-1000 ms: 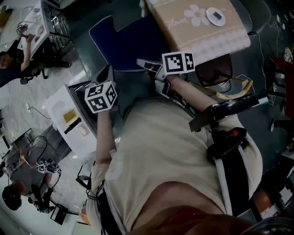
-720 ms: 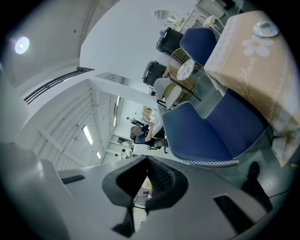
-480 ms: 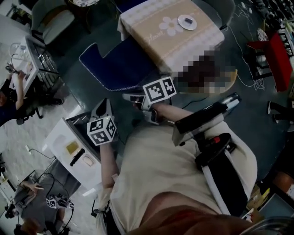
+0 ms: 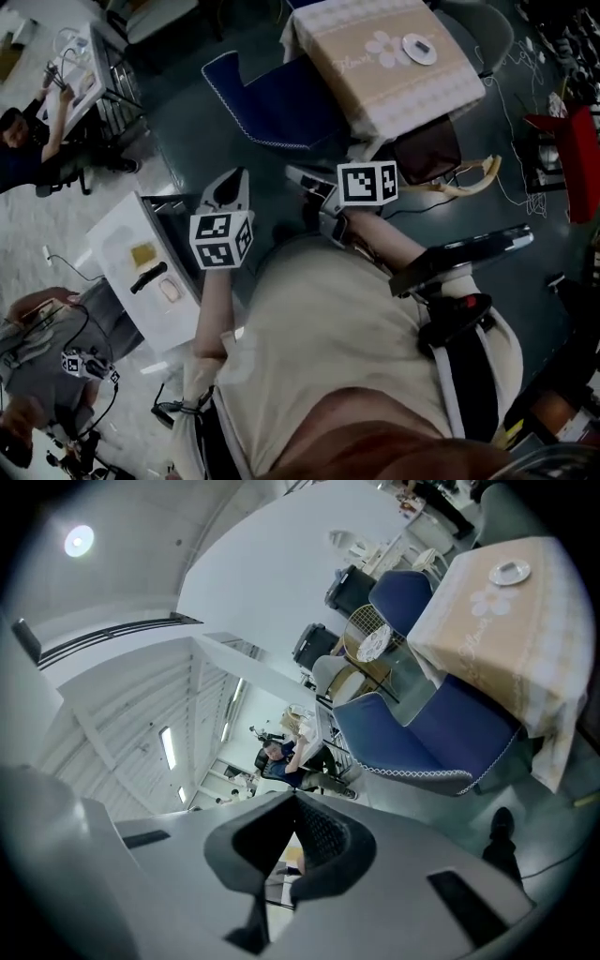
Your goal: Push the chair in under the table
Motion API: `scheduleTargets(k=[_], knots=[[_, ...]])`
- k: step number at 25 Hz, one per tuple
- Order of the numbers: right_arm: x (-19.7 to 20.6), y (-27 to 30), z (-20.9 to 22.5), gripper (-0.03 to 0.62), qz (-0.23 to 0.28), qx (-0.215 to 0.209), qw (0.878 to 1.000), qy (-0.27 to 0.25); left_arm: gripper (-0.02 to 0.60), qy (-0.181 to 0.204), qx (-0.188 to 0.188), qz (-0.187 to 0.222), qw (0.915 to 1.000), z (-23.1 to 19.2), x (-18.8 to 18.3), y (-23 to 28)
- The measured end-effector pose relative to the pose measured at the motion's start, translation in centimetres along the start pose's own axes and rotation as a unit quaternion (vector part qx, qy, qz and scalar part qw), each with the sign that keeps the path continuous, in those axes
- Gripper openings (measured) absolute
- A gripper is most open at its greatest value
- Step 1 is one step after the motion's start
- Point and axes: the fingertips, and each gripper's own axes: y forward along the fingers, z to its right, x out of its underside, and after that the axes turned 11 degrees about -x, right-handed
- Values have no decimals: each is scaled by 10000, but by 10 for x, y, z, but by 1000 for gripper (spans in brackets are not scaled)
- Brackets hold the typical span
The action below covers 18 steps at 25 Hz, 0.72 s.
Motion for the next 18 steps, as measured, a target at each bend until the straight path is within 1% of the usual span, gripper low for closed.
scheduleTargets(k=[5,9,12,15,18], knots=[[20,-4,-6,12,66,105,9999,-56,9,-144,63,21,9999,-2,13,-16],[30,-10,-8,12,171,229,9995,-113,9,-152,123,65,9998,-5,15,-20],[24,-24,-15,12,285,335,9985,-336,9,-37,113,288,9995,2,0,-25],[15,-38,-24,12,342,422,9953,-802,9,124,129,557,9983,18,-21,-31],[8,-47,-32,12,368,417,9919,-1142,8,236,205,812,9962,36,-39,-34]])
